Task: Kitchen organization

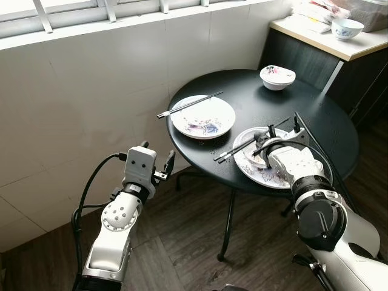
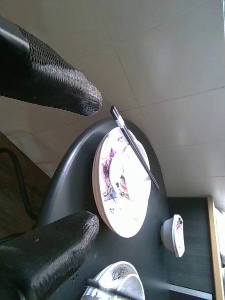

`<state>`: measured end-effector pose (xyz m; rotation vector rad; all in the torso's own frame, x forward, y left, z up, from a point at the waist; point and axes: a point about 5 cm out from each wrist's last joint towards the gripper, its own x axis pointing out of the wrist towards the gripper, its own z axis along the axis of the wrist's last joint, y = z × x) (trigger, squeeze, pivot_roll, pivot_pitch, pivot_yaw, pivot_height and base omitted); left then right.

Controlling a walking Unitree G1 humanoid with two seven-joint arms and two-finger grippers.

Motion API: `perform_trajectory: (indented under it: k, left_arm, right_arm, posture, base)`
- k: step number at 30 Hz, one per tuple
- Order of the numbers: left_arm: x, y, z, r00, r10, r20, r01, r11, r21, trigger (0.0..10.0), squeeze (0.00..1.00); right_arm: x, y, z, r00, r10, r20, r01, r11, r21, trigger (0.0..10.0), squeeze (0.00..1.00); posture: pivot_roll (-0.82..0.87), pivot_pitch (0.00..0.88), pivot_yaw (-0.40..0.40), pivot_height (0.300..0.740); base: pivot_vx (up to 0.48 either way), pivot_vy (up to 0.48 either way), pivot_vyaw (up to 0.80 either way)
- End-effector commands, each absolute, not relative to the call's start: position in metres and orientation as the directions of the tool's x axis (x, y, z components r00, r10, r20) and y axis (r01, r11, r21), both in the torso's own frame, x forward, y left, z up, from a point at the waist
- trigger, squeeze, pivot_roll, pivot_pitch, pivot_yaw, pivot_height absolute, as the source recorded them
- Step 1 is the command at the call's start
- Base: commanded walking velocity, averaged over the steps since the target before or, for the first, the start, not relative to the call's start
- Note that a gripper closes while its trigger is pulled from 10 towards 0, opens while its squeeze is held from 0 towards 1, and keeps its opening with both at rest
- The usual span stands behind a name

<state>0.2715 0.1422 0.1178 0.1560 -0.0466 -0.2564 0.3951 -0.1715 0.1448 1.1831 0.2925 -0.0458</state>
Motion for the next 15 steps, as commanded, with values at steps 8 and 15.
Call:
perform_trajectory:
  k: [8, 15]
  left_arm:
    - [0.273, 0.142, 0.113, 0.967, -0.256, 0.001, 0.253, 0.955, 0.154, 10.0, 0.0]
    - [0.272, 0.142, 0.113, 0.968, -0.251, 0.001, 0.248, 0.957, 0.154, 10.0, 0.0]
  right_arm:
    - [0.402, -0.152, 0.206, 0.969, 0.248, 0.005, -0.11, 0.41, 0.905, 0.0, 0.0]
    - [0.384, -0.138, 0.204, 0.933, 0.353, 0.066, -0.256, 0.524, 0.812, 0.0, 0.0]
  posture:
    - [-0.02, 0.0, -0.041, 0.74]
    - [-0.01, 0.0, -0.041, 0.74]
  base:
    - [0.0, 0.0, 0.0]
    - [0.0, 0.0, 0.0]
